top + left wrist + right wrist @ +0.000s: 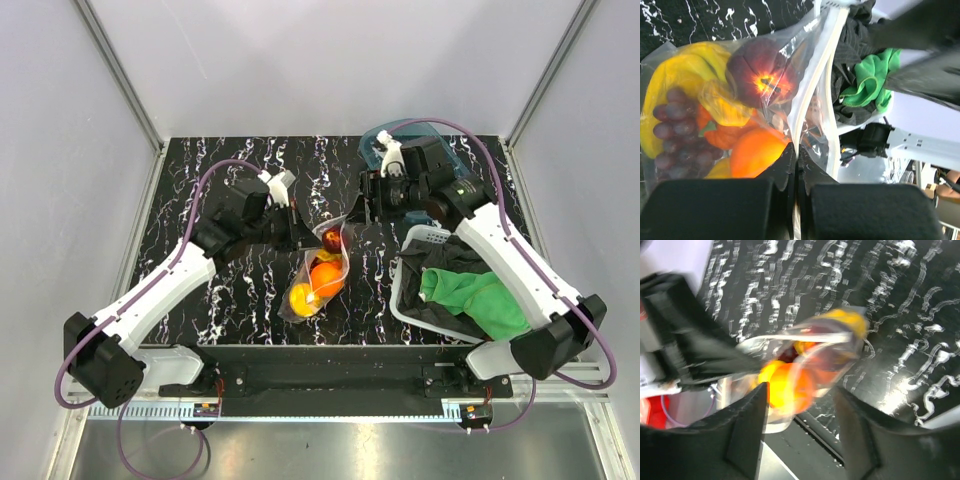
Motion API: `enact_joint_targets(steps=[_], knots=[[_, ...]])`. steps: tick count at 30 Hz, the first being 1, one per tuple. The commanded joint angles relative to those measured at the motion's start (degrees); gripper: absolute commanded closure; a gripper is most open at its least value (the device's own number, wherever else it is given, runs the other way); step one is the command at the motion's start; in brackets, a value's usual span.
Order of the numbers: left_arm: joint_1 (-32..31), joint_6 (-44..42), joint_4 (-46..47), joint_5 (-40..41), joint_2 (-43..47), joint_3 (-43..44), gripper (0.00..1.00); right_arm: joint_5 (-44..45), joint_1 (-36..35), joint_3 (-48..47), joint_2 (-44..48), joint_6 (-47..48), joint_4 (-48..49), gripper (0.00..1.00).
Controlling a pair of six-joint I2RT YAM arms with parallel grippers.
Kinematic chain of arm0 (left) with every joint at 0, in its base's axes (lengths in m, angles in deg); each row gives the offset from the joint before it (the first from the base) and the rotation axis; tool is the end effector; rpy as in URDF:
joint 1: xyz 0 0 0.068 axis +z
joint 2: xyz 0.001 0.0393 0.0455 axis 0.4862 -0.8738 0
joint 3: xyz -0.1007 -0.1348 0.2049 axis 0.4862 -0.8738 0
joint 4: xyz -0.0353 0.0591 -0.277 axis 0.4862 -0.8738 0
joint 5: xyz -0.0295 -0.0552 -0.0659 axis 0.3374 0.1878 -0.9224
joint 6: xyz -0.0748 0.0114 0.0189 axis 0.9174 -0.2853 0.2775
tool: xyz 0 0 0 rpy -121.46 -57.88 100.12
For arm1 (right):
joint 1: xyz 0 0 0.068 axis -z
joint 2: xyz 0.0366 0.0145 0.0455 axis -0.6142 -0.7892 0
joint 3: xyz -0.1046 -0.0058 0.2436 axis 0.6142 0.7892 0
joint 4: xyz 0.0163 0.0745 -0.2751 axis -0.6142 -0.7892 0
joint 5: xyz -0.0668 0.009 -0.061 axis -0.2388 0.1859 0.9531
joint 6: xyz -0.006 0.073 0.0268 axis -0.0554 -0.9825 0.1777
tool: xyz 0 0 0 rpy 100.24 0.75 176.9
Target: Open the zip-top bag and remove the fake food
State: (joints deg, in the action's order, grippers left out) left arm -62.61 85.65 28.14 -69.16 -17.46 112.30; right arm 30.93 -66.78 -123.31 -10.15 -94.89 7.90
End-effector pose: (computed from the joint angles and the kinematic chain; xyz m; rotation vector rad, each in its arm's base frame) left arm 0.2529 -0.2015 0.3005 0.1176 2.3684 -1.1722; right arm 0.2961 0.1932 0.3558 -0.4326 2.3444 0.8761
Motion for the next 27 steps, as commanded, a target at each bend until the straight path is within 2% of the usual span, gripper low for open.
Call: enact_joint_targets(steps=[1, 2, 5, 6, 9, 22, 27], knots=[[-0.5, 2.69, 5.63, 2.86, -0.06, 1.22, 1.0, 2.29, -5.73, -3.63, 0.97, 2.11, -2.04, 0.46], [-0.5, 2.78, 5.63, 3.13, 0.03, 1.22, 1.0, 0.8, -8.01, -3.28, 0.7, 1.85, -0.12, 0.58], [-0.58, 2.87, 5.63, 4.27, 0.56, 1.31, 1.0, -2.63, -8.82, -0.21, -0.79, -1.14, 4.37, 0.74], [-0.58, 2.87, 5.63, 4.45, 0.73, 1.31, 1.0, -2.9, -9.34, 1.54, -1.15, -1.32, 5.17, 0.78], [-0.58, 2.95, 5.28, 4.71, 1.17, 1.05, 1.0, -3.43, -9.7, 3.31, -2.29, -0.97, 6.14, 0.8], [-0.58, 3.13, 5.28, 6.65, 1.09, 2.01, 1.0, -6.51, -12.42, 7.88, -4.92, 1.75, 5.28, 0.73], [-0.67, 3.31, 5.45, 6.12, 0.82, 1.93, 1.0, -3.87, -13.04, 8.5, -5.63, 3.6, 3.51, 0.52]])
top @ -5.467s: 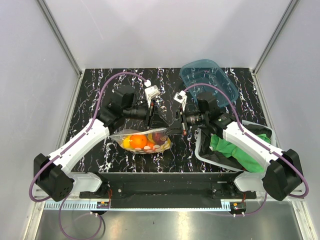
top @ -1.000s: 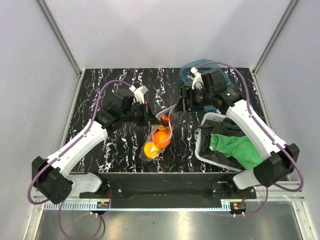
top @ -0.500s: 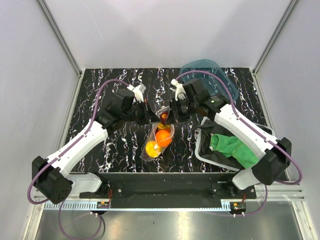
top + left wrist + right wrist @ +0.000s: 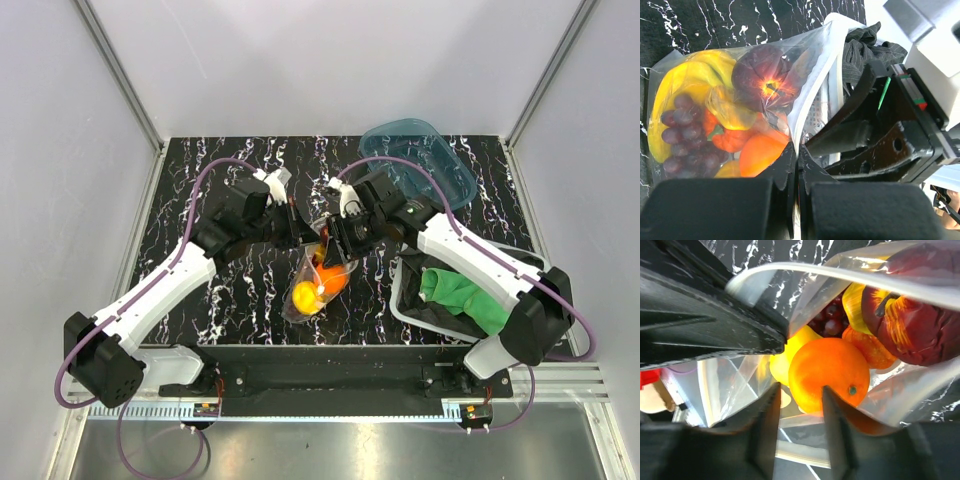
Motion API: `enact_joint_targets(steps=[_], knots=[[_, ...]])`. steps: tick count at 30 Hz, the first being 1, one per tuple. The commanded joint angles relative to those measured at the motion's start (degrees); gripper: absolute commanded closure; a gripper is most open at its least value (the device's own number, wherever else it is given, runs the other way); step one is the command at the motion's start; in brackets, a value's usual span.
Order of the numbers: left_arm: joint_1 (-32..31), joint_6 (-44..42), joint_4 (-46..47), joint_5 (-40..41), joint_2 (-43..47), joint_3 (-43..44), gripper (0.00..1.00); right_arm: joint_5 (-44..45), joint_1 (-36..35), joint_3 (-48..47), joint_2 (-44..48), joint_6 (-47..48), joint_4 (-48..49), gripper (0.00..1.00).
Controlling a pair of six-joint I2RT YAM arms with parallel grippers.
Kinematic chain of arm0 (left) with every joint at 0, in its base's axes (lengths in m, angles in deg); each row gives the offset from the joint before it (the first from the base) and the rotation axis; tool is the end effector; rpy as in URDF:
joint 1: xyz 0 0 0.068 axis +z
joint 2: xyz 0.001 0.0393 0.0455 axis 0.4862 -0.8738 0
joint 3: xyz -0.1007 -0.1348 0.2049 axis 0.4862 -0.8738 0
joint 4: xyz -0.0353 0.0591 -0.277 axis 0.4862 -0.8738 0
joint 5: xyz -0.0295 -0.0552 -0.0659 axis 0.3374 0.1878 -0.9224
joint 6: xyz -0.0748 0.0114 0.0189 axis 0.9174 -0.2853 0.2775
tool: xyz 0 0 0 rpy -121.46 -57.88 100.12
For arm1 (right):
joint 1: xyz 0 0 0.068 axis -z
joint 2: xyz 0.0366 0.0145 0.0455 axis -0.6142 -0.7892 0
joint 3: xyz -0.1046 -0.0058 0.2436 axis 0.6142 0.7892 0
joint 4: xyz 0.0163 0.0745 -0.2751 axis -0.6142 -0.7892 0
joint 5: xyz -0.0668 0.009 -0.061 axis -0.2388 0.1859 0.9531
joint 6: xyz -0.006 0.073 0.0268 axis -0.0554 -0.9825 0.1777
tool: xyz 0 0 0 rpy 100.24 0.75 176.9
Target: Open the zip-top bag and remove the fake food
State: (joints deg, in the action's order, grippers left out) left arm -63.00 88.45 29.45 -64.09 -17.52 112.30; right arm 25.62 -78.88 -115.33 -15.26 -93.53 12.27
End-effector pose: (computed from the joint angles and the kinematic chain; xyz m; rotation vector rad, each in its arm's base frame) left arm 0.2577 -0.2008 0.3015 0.0164 2.3448 -1.1169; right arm 0.2582 0.2664 0.2834 -0.7639 2.4738 1.0261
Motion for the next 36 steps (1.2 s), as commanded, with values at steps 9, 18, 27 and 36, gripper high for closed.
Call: enact_joint_targets(steps=[9, 18, 27, 36], knots=[[-0.45, 0.77, 4.32, 1.4, 1.5, 1.4, 1.0, 3.46, -1.98, 2.54, -2.19, 3.3, -0.78, 0.33], [-0.63, 1.65, 5.98, 1.66, 1.24, 0.17, 1.0, 5.75, -4.27, 7.9, -0.96, 1.81, 2.12, 0.11], [-0.98, 1.91, 6.34, 2.19, 2.12, -1.24, 1.0, 8.3, -5.77, 9.75, -1.75, 1.46, 4.14, 0.28], [-0.98, 2.26, 6.25, 3.95, 5.1, -4.49, 1.0, 9.09, -6.03, 7.2, 1.59, 0.14, 6.25, 0.73]])
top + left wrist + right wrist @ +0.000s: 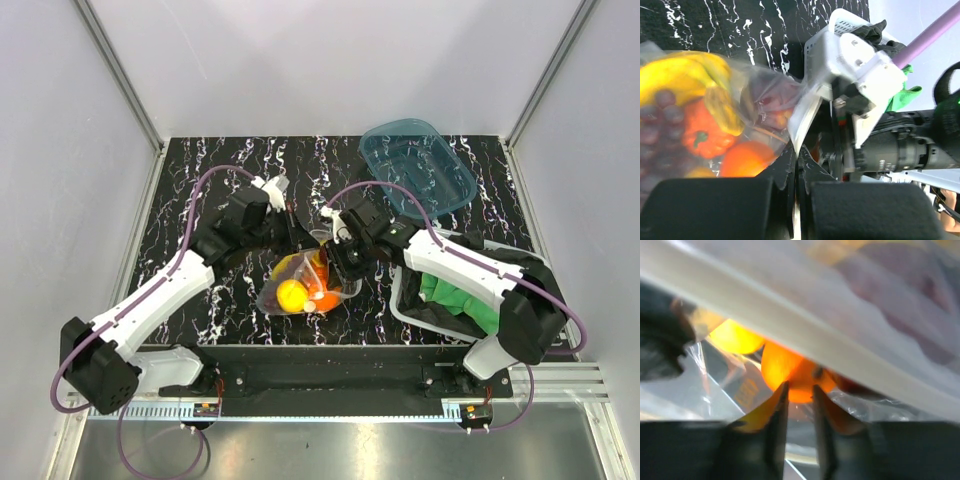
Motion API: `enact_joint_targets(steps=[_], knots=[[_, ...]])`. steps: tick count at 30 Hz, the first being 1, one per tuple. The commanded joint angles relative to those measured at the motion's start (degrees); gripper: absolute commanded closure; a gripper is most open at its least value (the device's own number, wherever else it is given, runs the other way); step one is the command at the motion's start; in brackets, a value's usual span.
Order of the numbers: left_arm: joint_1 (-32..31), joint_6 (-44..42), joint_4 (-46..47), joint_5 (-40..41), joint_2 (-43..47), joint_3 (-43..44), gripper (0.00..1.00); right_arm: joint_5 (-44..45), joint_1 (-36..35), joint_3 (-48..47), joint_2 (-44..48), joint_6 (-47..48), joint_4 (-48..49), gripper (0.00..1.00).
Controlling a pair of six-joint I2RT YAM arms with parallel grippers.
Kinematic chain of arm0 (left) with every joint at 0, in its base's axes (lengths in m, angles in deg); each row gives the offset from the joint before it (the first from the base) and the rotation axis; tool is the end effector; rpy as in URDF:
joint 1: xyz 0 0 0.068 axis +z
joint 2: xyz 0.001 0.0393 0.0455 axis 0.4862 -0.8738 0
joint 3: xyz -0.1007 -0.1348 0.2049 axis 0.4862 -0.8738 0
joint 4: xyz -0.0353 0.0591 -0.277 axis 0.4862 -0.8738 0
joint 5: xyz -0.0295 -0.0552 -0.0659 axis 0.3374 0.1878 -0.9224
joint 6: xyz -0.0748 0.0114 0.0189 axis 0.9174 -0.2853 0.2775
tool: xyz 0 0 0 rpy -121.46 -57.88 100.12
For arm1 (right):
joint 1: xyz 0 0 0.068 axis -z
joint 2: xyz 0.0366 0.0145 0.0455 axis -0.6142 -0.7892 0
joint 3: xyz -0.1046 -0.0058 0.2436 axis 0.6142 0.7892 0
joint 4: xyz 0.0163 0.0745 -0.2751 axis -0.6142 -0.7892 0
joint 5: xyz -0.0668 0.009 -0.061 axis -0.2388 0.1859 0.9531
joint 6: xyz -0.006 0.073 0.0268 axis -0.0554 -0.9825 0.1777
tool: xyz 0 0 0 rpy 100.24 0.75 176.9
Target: Open the zip-top bag and remove the fake food
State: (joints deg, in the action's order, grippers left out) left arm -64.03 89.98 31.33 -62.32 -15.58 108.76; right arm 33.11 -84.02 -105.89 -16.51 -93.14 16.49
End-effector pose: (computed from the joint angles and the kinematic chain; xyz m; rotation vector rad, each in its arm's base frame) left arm 0.2497 -0.2000 0.2910 -0.0127 2.3437 -1.1096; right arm 0.2347 0.2784 0.2200 -0.8299 2.5779 0.8505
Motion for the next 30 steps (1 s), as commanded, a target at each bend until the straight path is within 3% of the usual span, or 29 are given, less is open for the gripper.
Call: enact_joint_targets(steps=[1, 4, 7, 13, 14, 18, 25, 30], knots=[[0.05, 0.82, 4.46, 2.18, 3.42, -1.3, 1.0, 1.94, -0.98, -2.76, 3.01, -0.34, 2.12, 0.81], [0.05, 1.0, 4.46, 2.35, 4.39, -2.44, 1.0, 1.6, -0.89, -4.52, 3.28, -0.52, 2.83, 0.92], [0.05, 1.17, 4.46, 2.36, 5.18, -3.15, 1.0, 0.54, -0.89, -5.23, 2.31, -0.43, 3.0, 0.91], [-0.04, 2.75, 6.12, 0.77, 4.48, -2.89, 1.0, 8.94, -0.81, -2.78, 3.19, -3.23, 4.06, 0.58], [-0.04, 2.93, 6.39, 0.6, 4.31, -2.54, 1.0, 10.8, -0.8, -2.42, 4.06, -4.2, 4.49, 0.47], [-0.22, 3.63, 7.62, -0.28, 3.6, -1.74, 1.0, 17.49, -0.8, 0.39, 6.17, -10.87, 9.31, 0.29], [-1.27, 3.72, 8.33, -1.34, 1.93, -0.78, 1.0, 24.88, -0.8, 1.8, 5.48, -16.6, 14.34, 0.18], [-2.24, 3.99, 8.59, -1.78, 0.97, -0.86, 1.0, 26.63, -0.8, 1.36, 3.46, -18.7, 17.07, 0.17]])
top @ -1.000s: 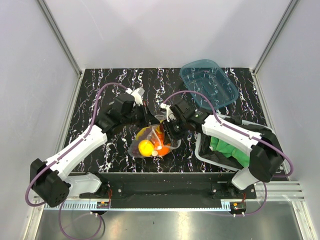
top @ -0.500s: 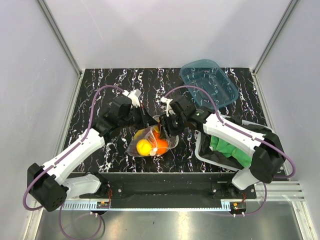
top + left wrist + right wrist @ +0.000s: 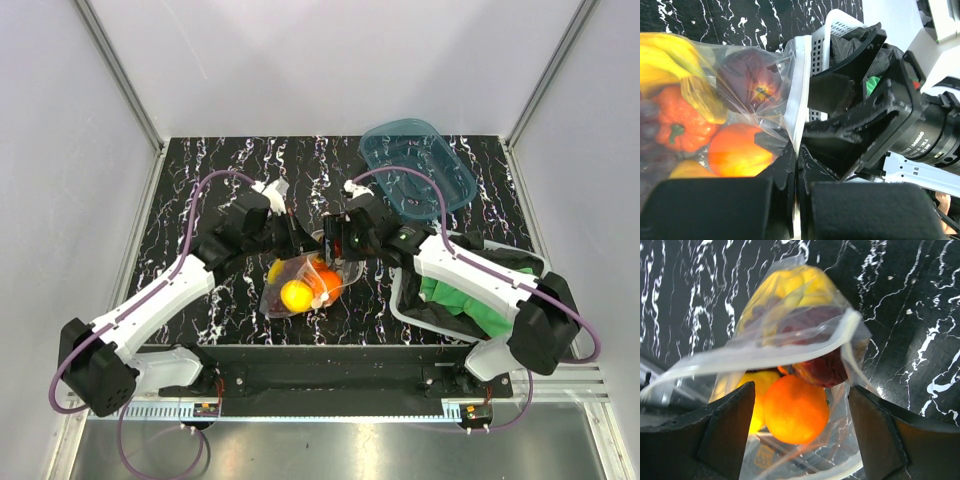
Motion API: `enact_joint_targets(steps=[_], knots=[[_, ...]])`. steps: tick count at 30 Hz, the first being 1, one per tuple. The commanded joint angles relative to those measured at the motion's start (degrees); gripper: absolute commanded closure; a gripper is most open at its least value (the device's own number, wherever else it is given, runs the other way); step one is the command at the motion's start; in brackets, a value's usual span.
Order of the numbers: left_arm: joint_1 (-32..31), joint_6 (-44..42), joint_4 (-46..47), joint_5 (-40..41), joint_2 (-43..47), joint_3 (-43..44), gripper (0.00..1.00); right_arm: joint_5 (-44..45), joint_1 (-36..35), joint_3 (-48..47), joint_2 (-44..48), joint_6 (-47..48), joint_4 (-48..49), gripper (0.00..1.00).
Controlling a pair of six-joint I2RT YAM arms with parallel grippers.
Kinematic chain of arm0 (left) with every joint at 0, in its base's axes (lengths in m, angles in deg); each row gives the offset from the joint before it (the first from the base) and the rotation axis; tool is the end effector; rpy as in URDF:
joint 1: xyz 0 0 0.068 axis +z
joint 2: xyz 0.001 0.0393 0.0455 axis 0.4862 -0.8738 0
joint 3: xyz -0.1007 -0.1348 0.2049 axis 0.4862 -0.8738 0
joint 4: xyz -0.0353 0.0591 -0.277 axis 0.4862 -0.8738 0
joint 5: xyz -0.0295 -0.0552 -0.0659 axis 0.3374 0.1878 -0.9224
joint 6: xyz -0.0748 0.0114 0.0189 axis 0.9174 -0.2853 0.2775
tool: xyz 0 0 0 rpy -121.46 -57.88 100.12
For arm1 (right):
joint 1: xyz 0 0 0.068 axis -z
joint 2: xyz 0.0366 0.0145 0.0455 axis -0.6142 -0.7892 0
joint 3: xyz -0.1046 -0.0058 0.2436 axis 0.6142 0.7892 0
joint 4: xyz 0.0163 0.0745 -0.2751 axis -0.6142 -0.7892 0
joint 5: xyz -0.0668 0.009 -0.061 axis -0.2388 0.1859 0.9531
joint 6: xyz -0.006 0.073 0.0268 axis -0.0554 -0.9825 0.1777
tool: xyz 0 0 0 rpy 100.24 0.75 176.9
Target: Open the zip-top bag and remove the fake food
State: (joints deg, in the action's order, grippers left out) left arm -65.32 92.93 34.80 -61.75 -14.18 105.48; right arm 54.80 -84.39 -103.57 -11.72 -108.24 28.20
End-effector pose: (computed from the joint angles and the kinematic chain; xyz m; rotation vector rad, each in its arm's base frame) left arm 0.2428 -0.2031 0.2827 -0.0463 2.3304 -1.1492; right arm 0.2568 0.2692 0.2494 -0.2989 2.3890 0.6596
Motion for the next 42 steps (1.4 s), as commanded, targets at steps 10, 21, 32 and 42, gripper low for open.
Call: enact_joint_targets(steps=[10, 21, 32, 42], knots=[[-1.48, -1.77, 5.12, -0.32, -7.01, 6.28, 1.0, 0.3, -0.43, 3.69, -2.13, -3.96, 12.02, 0.46], [-1.48, -3.27, 5.2, -0.94, -14.49, 10.85, 1.0, -11.56, 3.35, 10.28, -3.36, -3.09, 16.69, 0.26], [-1.48, -1.34, 8.9, -3.31, -18.8, 10.77, 1.0, -12.29, 3.17, 15.75, -4.06, -1.68, 18.18, 0.1], [-2.53, -0.02, 9.07, -2.7, -17.05, 7.43, 1.0, -5.15, 3.96, 16.18, -3.0, -6.42, 26.95, 0.08]])
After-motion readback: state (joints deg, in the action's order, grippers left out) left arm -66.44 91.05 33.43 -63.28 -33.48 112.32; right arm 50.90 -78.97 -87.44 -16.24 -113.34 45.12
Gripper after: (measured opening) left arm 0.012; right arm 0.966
